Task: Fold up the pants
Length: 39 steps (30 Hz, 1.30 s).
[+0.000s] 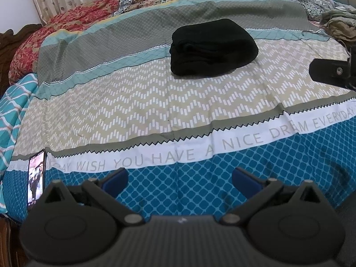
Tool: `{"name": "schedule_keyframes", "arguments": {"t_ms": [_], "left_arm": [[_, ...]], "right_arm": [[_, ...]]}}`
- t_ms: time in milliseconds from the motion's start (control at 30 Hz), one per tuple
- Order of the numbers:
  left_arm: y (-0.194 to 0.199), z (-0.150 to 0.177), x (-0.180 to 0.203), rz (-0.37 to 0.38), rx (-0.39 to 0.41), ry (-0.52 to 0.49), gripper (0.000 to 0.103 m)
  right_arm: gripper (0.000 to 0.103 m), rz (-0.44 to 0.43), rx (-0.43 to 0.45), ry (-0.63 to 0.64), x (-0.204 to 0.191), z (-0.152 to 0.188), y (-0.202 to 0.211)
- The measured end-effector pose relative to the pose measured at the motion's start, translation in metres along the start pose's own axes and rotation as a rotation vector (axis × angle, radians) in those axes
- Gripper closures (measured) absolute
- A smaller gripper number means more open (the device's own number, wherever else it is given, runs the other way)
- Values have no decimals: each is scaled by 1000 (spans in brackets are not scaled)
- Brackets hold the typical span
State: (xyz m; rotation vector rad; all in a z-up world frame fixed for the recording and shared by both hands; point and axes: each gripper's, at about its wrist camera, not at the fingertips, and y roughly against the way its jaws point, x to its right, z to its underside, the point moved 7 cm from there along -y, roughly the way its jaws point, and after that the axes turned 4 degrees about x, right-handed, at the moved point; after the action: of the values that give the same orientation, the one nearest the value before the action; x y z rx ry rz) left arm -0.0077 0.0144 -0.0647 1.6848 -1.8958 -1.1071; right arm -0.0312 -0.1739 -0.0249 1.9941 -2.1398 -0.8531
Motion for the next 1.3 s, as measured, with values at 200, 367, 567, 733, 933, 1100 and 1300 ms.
{"name": "schedule_keyframes", "arguments": {"t_ms": [200, 367, 567, 733, 933, 1100, 1300], "left_arm": [[-2, 2, -1, -6, -10, 1, 0], [-4, 2, -4, -24, -15, 5, 0], [-6, 2, -9, -45, -16, 12, 0], [-8, 2, -13, -63, -15, 13, 0], [-11, 4, -19, -86, -19, 11, 0], [-14, 6, -23, -106, -23, 7, 0], [-15, 6, -24, -117, -24, -7, 0]], "right_arm": [[4, 0, -1, -2, 0, 0, 0], [4, -2, -8, -6, 2, 2, -1], [4, -5, -12, -8, 2, 2, -1], [4, -5, -13, -10, 3, 2, 0], [4, -6, -14, -7, 3, 2, -1], [4, -6, -15, -7, 2, 3, -1], [4, -10, -23, -6, 3, 3, -4]]}}
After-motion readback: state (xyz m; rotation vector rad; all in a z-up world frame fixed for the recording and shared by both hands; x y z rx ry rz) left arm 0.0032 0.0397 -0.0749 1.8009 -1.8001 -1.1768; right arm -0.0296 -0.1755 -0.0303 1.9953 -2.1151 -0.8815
